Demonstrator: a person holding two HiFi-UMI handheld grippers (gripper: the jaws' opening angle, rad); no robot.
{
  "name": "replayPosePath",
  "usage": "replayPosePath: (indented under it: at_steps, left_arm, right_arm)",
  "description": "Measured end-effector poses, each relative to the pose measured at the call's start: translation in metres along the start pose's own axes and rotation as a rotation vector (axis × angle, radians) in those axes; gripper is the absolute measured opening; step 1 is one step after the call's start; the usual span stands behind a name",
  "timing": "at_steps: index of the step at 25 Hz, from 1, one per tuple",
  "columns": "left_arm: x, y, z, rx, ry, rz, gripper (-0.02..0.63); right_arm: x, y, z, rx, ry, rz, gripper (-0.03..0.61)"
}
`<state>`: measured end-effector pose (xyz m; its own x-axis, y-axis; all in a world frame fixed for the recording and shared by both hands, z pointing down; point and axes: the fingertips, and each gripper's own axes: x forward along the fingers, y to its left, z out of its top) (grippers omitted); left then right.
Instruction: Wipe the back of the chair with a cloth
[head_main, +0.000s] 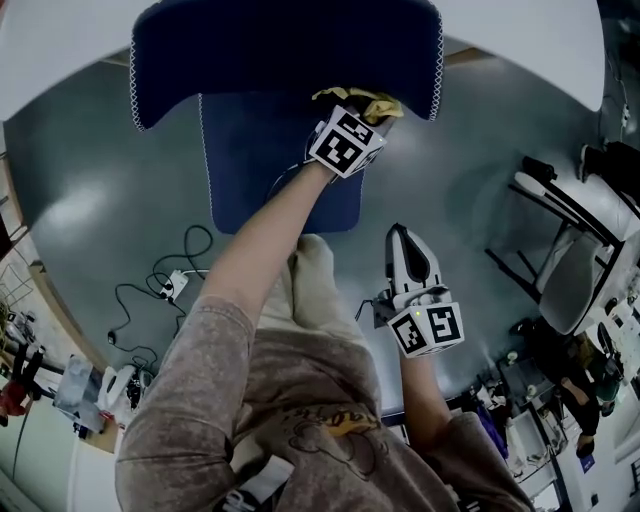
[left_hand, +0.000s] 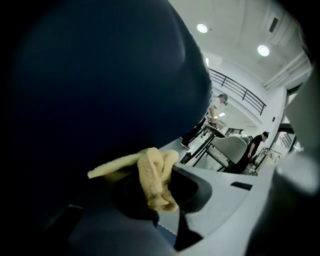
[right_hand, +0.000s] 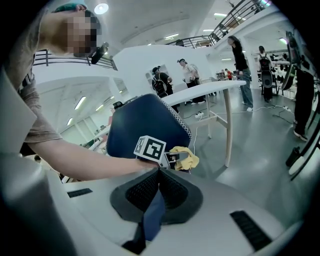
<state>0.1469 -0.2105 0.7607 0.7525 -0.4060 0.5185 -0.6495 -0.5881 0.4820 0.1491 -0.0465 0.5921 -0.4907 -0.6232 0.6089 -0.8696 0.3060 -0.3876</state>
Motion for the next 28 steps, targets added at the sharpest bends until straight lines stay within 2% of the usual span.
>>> replayPosePath:
  at_steps: [3,7,14,20,28]
  left_arm:
    - [-0.006,-0.018,0.008,-0.010,-0.017,-0.041,0.074]
    - [-0.033,-0.035,0.020,0.014,-0.040,-0.062,0.074]
    - [-0.115,-0.061,0.069,0.050,-0.131,-0.042,0.074]
    - [-0.207,-0.093,0.112,0.091,-0.207,0.049,0.074]
    - [-0.352,-0.130,0.161,0.090,-0.350,0.234,0.074]
  right_arm:
    - [0.000,0.003,-0.004,0.000,0.002,0.008,0.026]
    - [-0.001,0.011,0.001,-0.009,-0.012,0.019,0.026]
    - [-0.017,0.020,0.025,-0.054,-0.048,0.047,0.026]
    - [-0.045,0.040,0.063,-0.101,-0.101,0.090,0.026]
    - [-0.087,0.094,0.121,-0.176,-0.196,0.201,0.026]
